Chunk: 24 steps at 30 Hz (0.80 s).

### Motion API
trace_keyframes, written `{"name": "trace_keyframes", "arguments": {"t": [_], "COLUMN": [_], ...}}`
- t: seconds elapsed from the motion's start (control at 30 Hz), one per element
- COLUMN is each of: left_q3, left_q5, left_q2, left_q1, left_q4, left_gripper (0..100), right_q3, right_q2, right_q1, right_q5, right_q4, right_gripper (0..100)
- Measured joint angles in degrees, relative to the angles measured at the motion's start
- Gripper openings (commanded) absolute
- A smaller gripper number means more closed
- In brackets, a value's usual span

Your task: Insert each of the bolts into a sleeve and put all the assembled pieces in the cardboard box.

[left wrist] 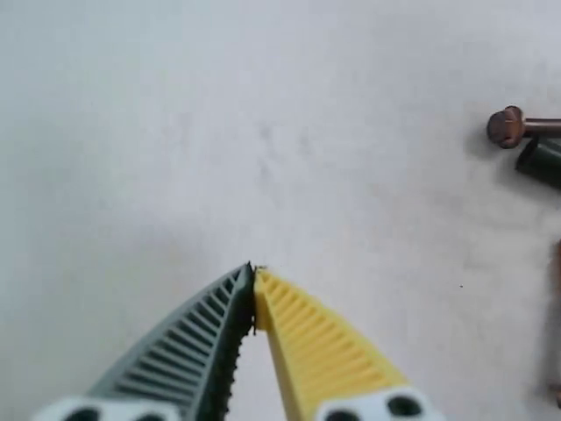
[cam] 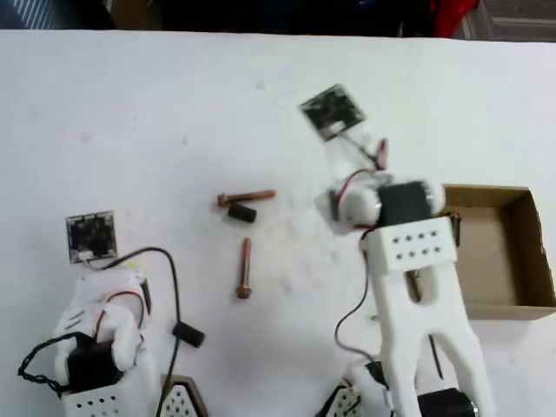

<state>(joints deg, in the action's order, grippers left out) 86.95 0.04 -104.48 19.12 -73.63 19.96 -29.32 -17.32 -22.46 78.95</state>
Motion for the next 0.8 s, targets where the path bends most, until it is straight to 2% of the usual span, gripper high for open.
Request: {"name": "trace_keyframes", "arguments": {"t": [0.27,0.47,0.67,0.8], "left_q3": [0.0,0.0,0.0,0.0], "left_q5": [0.0,0.0,0.0,0.0], "left_q2": [0.0,0.0,0.0,0.0], "left_q1": [6.5,7.1,7.1,7.6], "left_q4": [0.0,0.0,0.0,0.0], "left_gripper": [2,2,2,2], "right_q3": [0.3,6.2,12.9,16.6], "right_q2": [-0.4,-0.5,-0.5,-0.5], "right_q1": [-18.3,-30.9,-35.3,-38.1], "right_q5": [5.5,6.2,6.4,6.9], "right_q4": [5.4,5.4,5.4,1.8], "right_gripper": [21.2,21.2,21.2,21.2]}}
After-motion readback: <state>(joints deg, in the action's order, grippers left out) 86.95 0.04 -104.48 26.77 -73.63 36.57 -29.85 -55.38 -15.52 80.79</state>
